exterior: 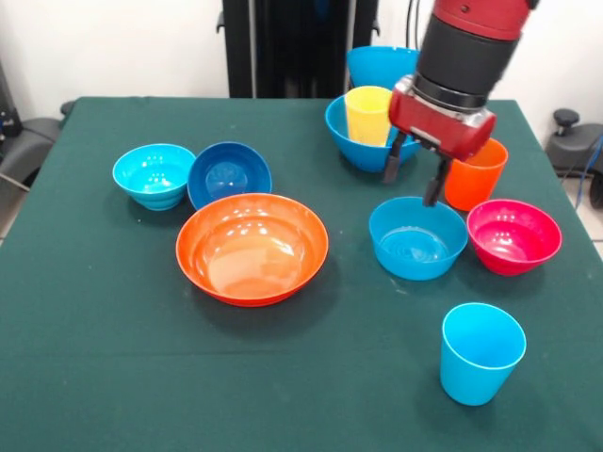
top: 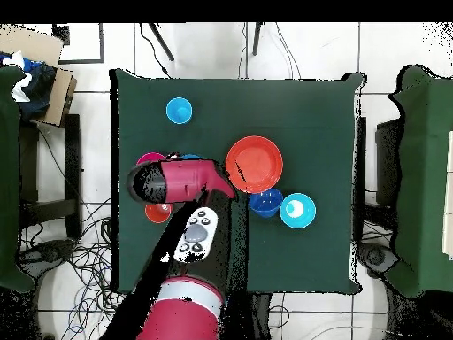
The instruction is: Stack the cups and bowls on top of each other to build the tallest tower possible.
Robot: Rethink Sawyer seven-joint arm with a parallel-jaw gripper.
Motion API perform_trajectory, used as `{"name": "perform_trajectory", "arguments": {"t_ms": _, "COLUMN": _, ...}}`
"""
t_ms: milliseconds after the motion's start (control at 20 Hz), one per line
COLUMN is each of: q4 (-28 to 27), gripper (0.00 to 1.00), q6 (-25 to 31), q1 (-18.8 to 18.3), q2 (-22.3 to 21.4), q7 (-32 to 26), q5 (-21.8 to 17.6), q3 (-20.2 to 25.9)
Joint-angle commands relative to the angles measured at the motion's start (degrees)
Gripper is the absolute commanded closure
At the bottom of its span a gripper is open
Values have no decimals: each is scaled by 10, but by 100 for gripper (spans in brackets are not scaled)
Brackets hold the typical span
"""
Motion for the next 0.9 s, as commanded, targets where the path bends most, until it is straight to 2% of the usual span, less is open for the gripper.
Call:
{"name": "perform_trajectory", "arguments": {"t_ms": 50, "q4": -47, "gripper": 0, "q6": -9, "q1": 34, "q2": 66, "q7": 70, "q5": 10, "q3": 23}}
{"name": "perform_trajectory", "arguments": {"t_ms": 350, "q4": -50, "gripper": 0, "q6": -17, "q1": 44, "q2": 77, "q7": 75, "q5": 16, "q3": 11}}
{"name": "perform_trajectory", "arguments": {"t_ms": 900, "q4": -32, "gripper": 0, "q6": -31, "q1": 29, "q2": 66, "q7": 58, "q5": 18, "q3": 20}}
